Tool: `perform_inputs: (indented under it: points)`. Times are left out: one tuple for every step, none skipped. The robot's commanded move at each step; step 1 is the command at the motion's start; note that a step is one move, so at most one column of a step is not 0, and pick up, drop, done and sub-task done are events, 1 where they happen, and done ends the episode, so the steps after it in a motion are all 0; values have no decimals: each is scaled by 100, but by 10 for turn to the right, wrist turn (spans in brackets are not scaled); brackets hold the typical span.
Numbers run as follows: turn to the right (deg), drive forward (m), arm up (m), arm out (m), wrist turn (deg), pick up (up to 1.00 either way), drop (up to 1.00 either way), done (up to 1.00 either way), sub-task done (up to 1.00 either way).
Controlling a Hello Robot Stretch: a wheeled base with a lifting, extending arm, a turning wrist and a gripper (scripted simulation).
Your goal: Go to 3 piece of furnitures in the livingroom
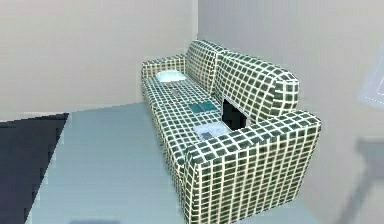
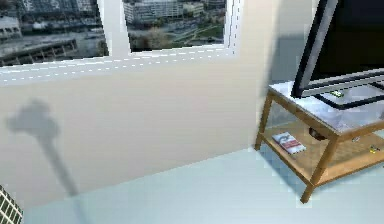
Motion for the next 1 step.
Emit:
perform_inputs:
  points:
    - [0,0,0,0,0,0,0,100,0]
